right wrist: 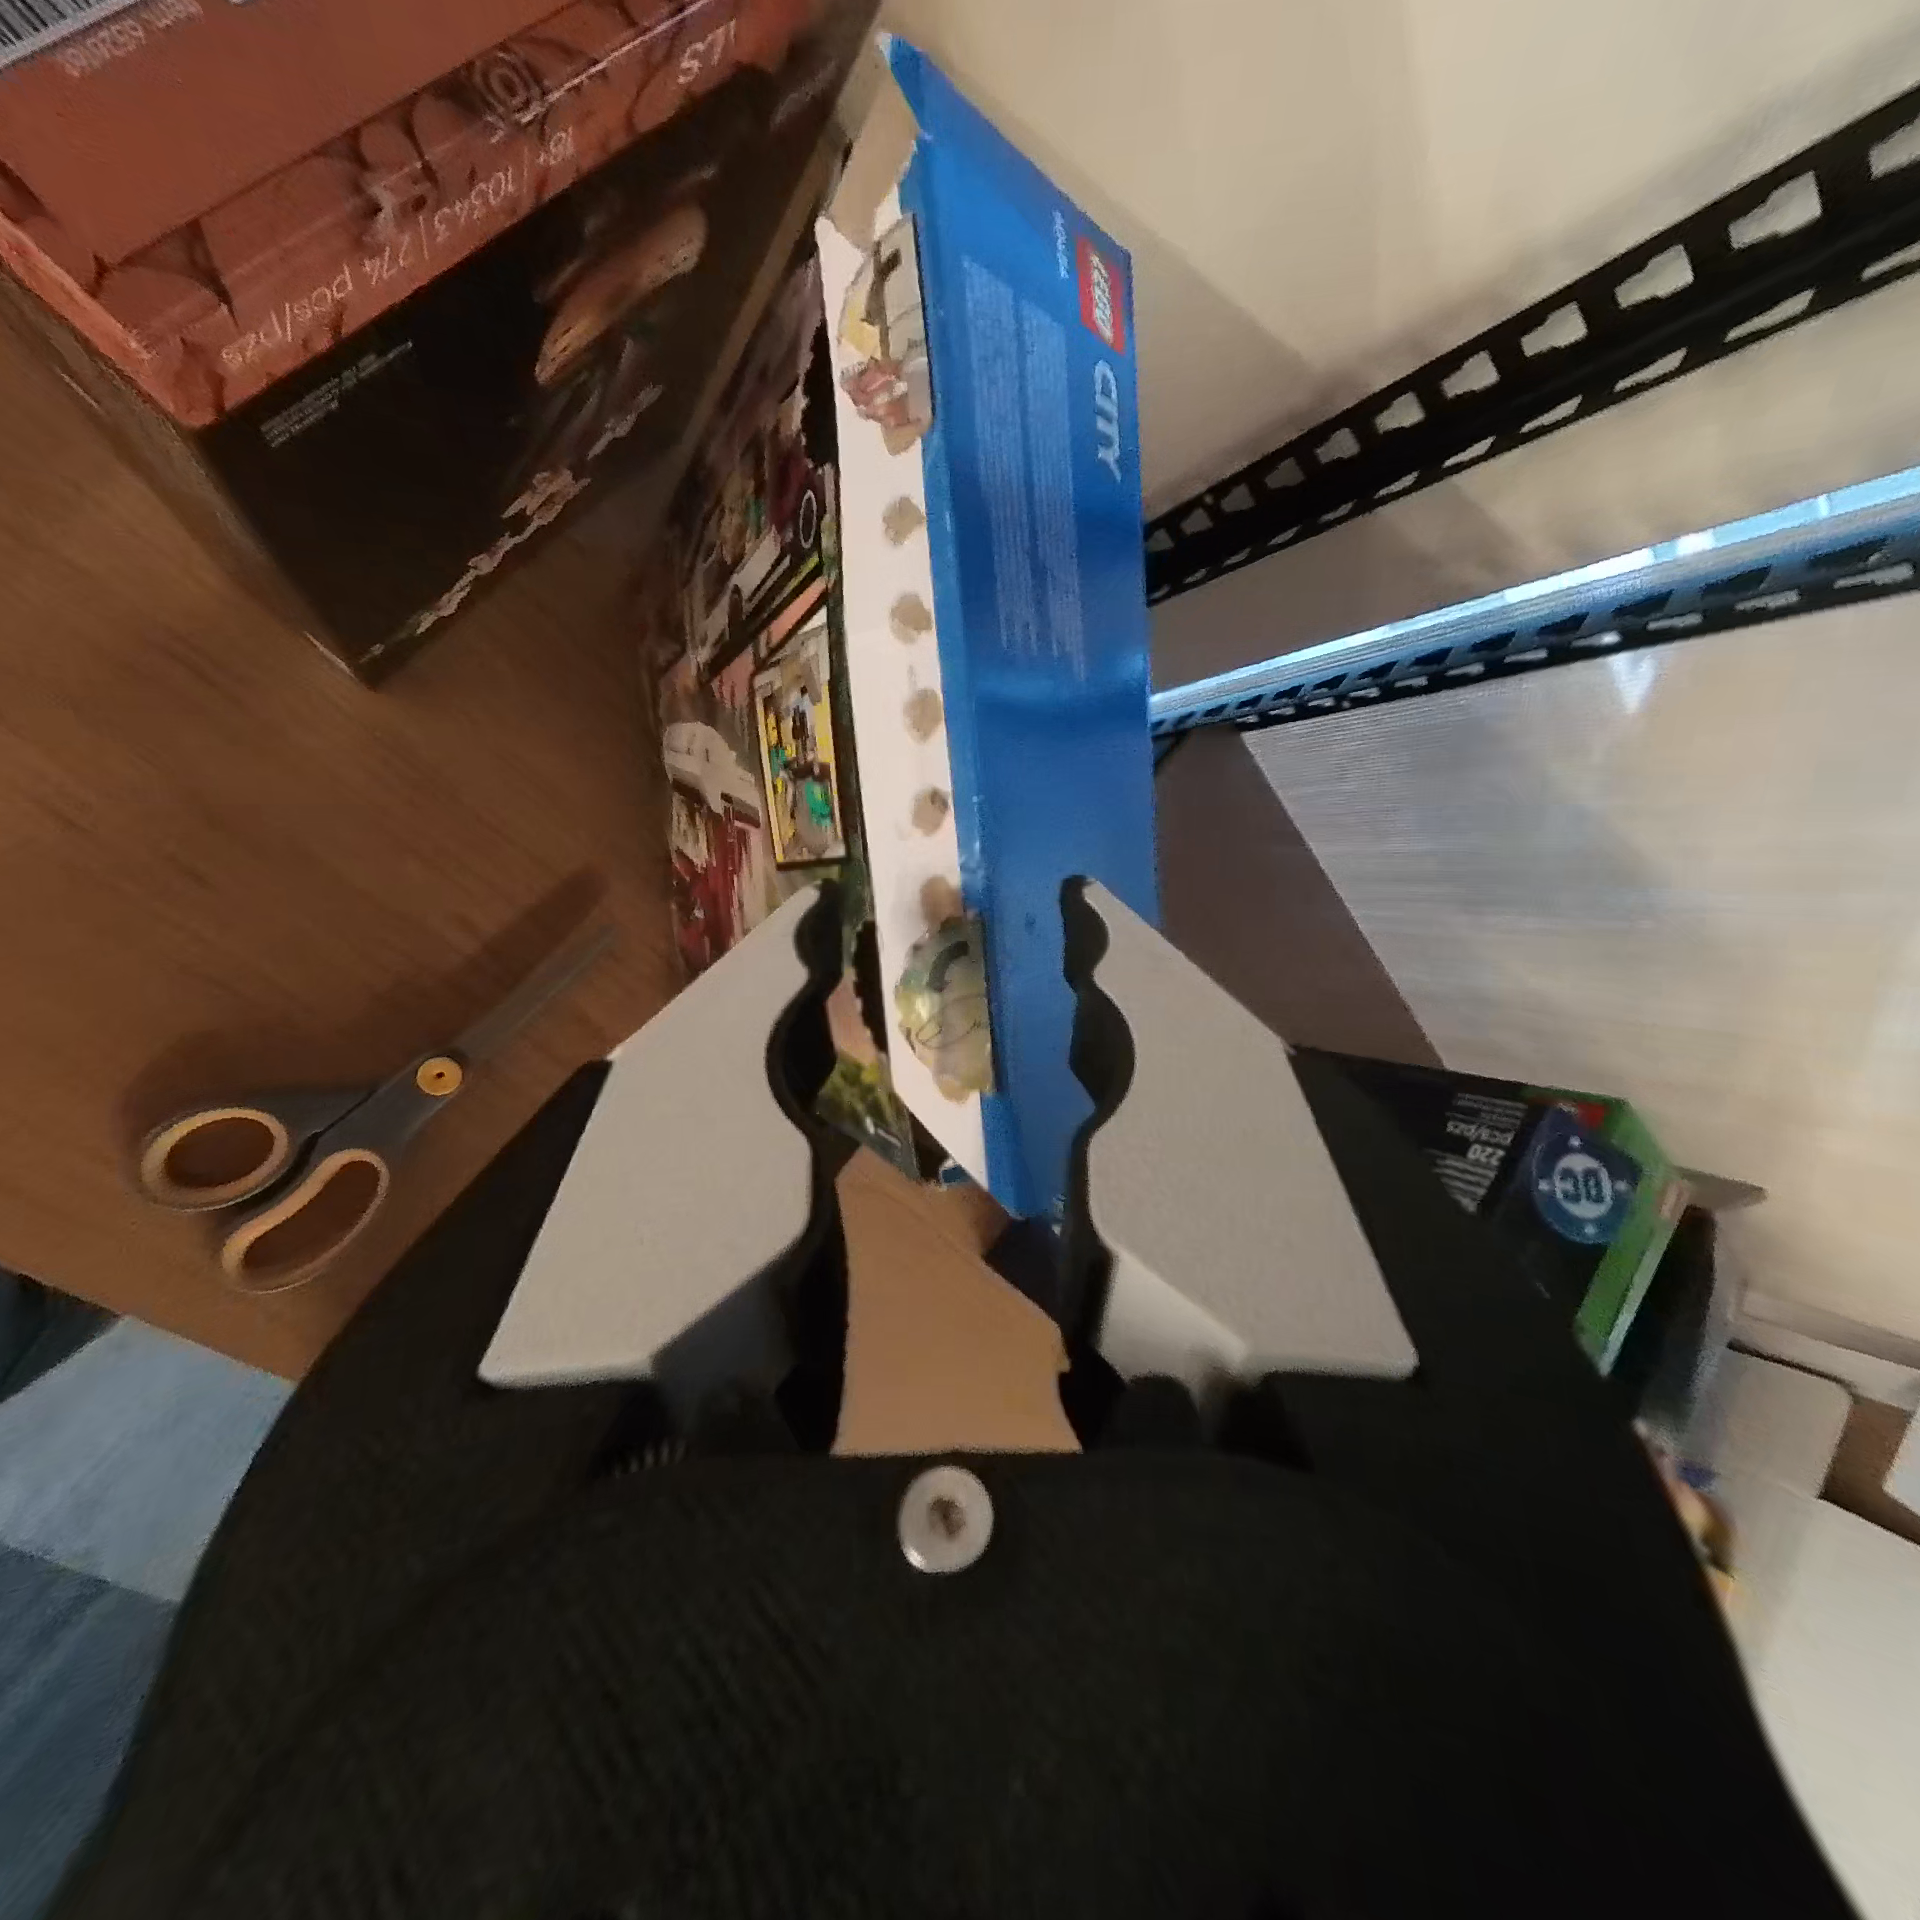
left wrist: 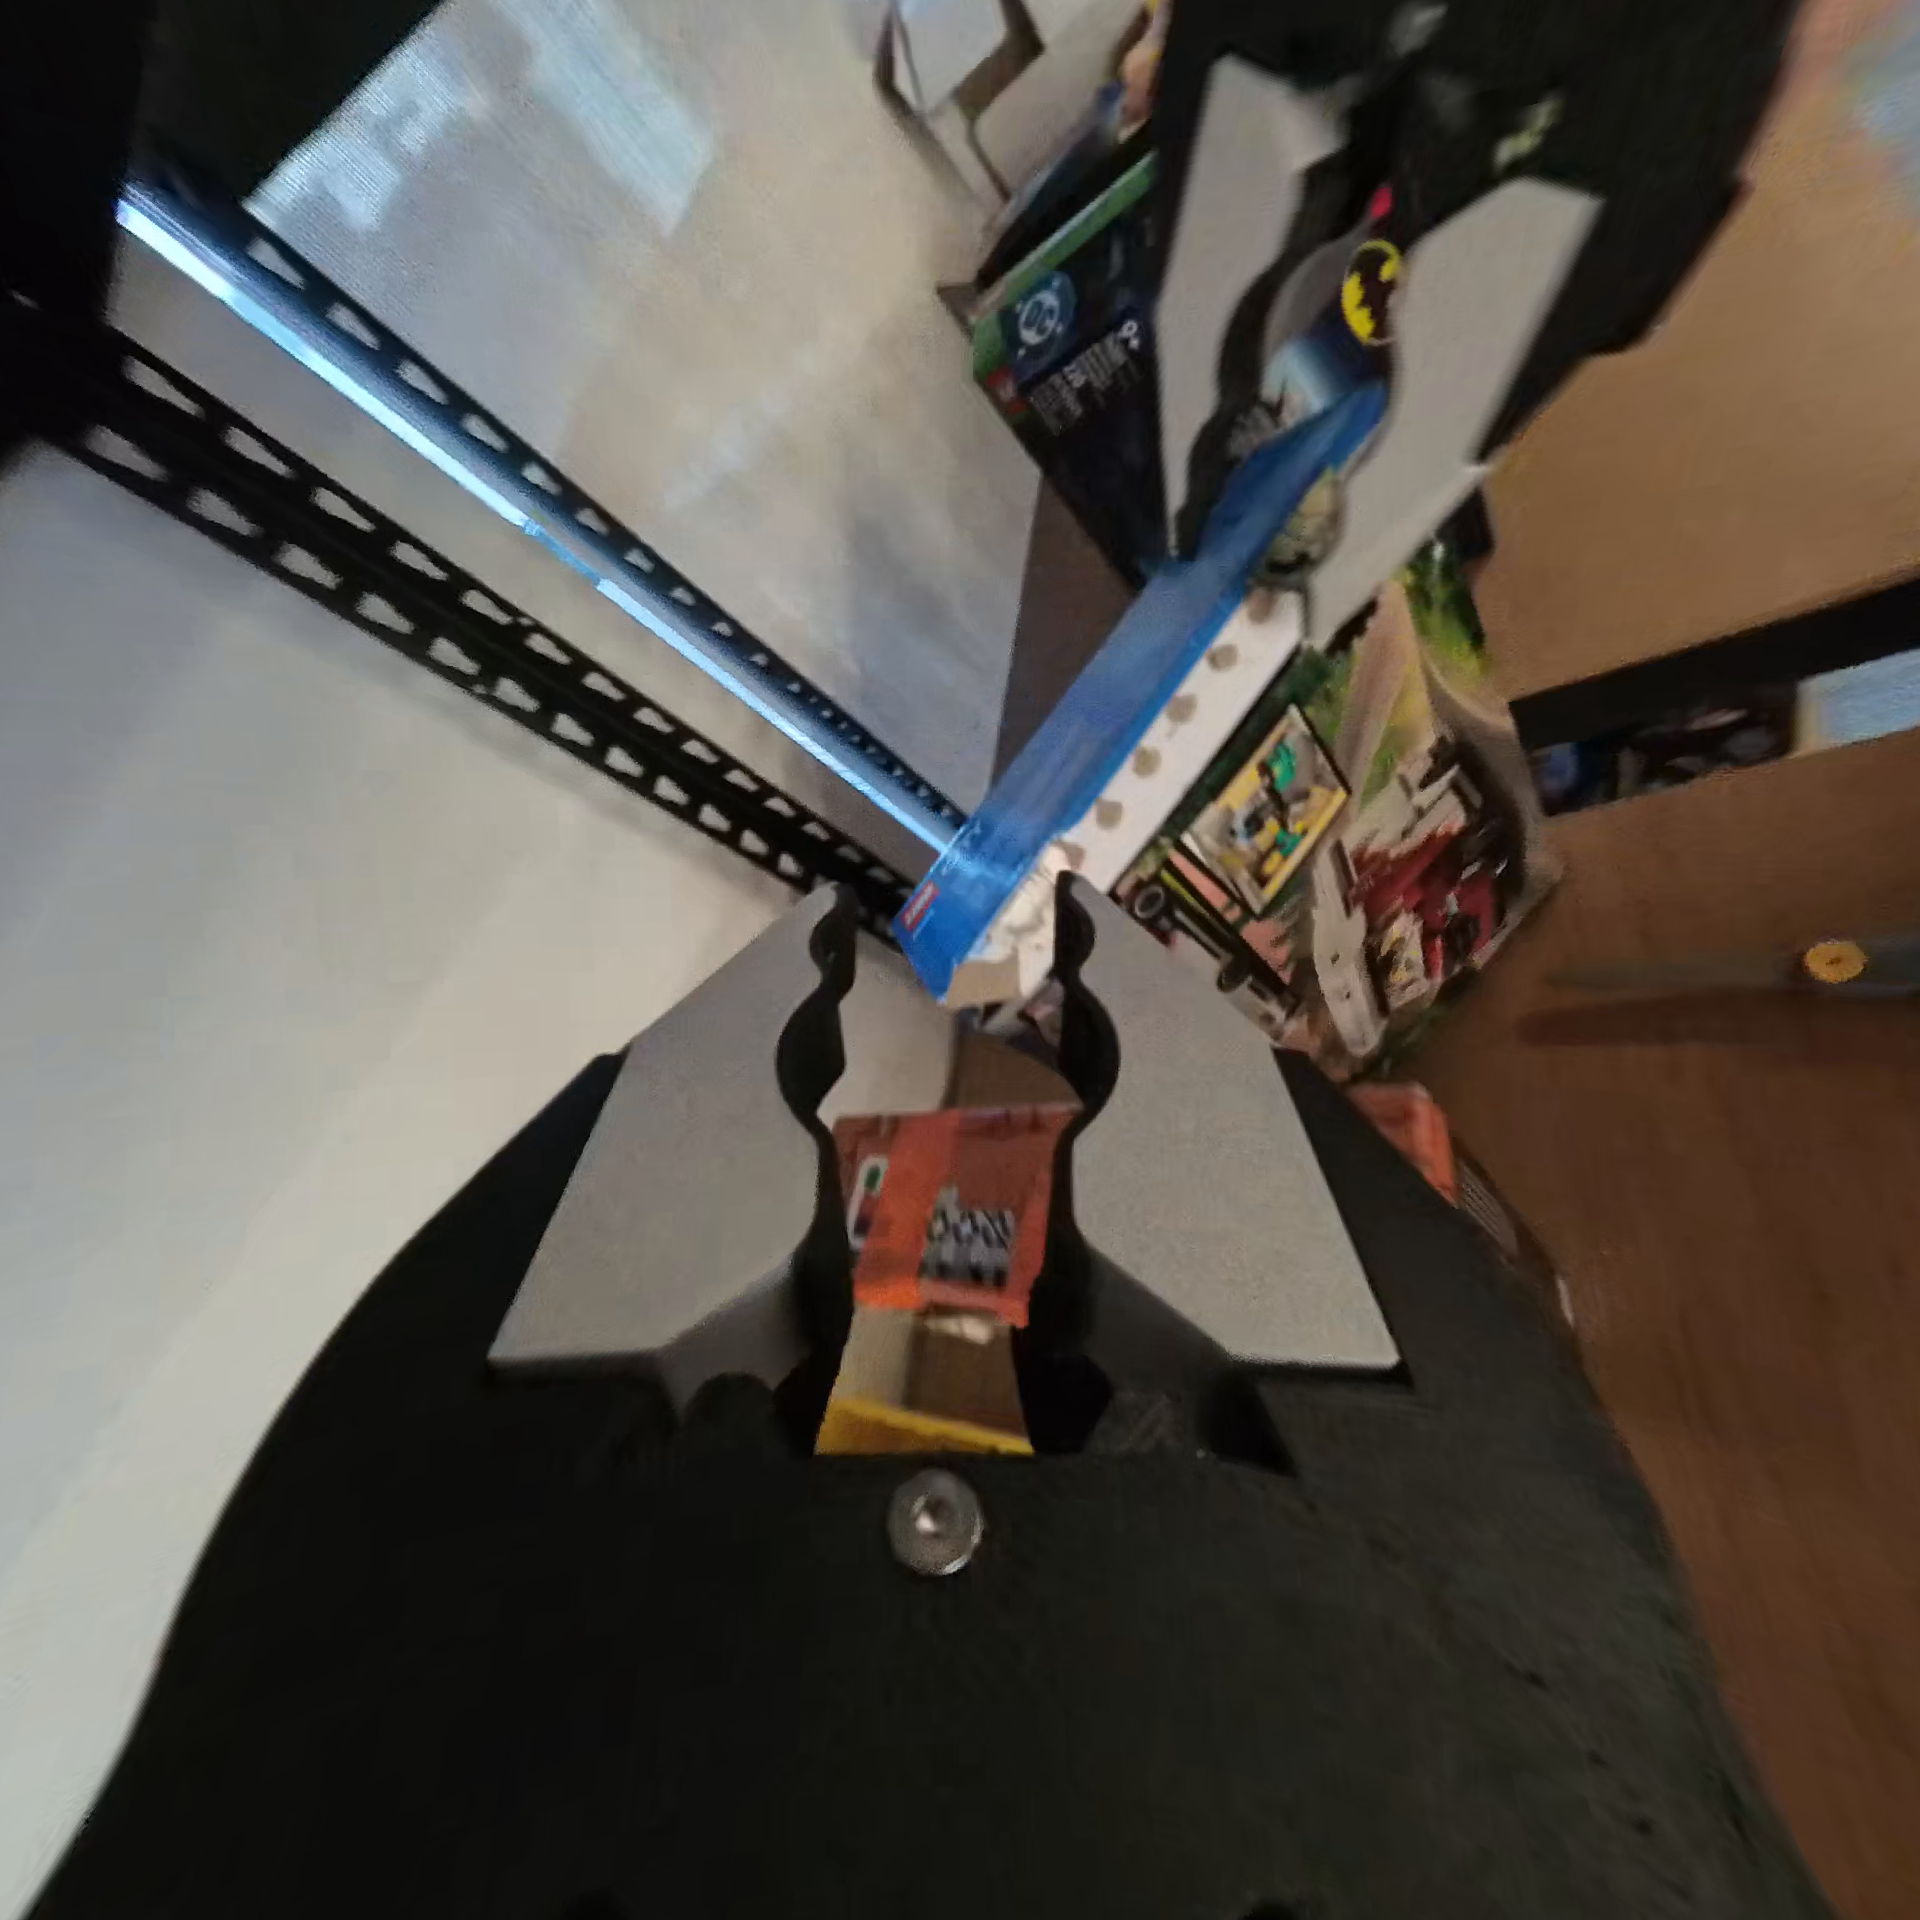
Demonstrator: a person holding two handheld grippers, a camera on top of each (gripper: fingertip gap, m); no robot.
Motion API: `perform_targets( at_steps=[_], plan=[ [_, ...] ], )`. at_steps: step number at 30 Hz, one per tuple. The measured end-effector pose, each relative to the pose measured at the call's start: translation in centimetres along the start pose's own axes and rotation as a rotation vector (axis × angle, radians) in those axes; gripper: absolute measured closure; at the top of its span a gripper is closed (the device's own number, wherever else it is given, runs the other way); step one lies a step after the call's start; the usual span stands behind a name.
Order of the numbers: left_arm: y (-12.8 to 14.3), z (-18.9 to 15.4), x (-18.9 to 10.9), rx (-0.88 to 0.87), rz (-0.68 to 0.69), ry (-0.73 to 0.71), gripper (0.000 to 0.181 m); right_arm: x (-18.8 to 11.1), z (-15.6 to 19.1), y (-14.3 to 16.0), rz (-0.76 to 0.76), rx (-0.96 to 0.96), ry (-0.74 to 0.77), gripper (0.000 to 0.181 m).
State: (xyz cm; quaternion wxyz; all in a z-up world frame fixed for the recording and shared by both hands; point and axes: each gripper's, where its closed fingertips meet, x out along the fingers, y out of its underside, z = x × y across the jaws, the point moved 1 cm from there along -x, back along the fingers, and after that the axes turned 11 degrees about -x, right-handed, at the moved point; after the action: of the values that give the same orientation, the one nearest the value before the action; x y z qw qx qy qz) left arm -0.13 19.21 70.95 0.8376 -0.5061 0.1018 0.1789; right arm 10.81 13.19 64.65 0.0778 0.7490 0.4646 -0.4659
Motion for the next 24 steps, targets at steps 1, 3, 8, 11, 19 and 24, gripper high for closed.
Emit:
perform_targets(
  at_steps=[1,3,8,11,19,24],
  plan=[
    [0.1,0.5,1.2,-0.012,0.01,0.046,0.141,0.0,0.0,0.2,-0.008,0.013,-0.008,0.137],
    [0.8,1.1,3.5,0.022,0.043,0.106,0.134,0.4,0.2,0.9,-0.002,0.023,-0.02,0.136],
    [3.8,0.1,7.1,0.082,0.171,0.283,0.139,1.4,0.2,3.4,0.125,-0.047,0.023,0.142],
    [4.8,-0.3,8.1,0.11,0.181,0.323,0.127,1.4,0.2,3.2,0.126,-0.044,0.024,0.142],
    [5.7,-0.2,8.9,0.194,0.186,0.315,0.148,0.9,-0.5,2.9,0.168,-0.07,0.08,0.149],
    [5.6,0.1,9.1,0.253,0.191,0.305,0.151,1.0,-0.5,2.9,0.155,-0.053,0.091,0.149]
  ],
)
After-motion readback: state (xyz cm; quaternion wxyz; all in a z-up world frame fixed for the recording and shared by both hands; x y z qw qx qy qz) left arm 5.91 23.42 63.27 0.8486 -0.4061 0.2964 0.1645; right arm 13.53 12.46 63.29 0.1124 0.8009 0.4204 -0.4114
